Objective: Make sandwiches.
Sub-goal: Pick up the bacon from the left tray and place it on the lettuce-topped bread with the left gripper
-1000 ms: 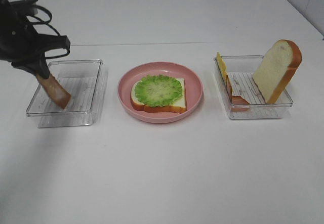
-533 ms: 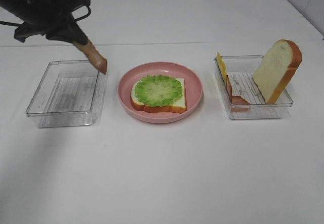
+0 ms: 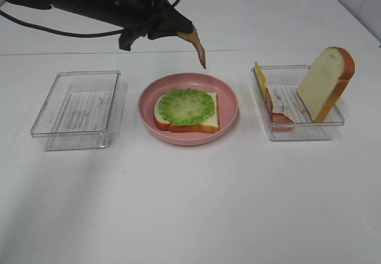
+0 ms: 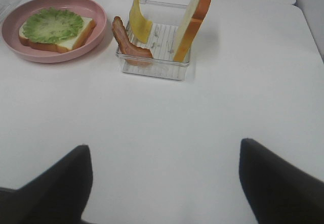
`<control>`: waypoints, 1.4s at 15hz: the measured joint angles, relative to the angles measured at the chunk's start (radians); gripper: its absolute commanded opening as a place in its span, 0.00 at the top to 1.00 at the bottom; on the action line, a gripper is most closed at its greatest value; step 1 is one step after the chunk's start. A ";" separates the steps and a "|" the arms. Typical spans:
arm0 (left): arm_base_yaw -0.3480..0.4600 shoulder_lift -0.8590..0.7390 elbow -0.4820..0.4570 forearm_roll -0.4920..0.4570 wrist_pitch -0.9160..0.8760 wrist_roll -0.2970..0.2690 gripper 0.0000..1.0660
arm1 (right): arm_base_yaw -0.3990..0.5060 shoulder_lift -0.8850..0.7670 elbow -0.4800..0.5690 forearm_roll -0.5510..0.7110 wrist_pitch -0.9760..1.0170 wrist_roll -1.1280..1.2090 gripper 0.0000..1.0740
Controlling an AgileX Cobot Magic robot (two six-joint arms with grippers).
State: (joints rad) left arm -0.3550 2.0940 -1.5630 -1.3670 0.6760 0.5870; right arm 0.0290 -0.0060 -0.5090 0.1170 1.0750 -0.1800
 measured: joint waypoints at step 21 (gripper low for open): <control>0.022 0.188 -0.112 0.513 0.063 -0.388 0.27 | 0.000 0.000 0.000 0.000 0.000 0.000 0.30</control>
State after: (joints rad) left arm -0.3330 2.2820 -1.6750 -0.8540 0.7390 0.1990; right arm 0.0290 -0.0060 -0.5090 0.1170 1.0750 -0.1800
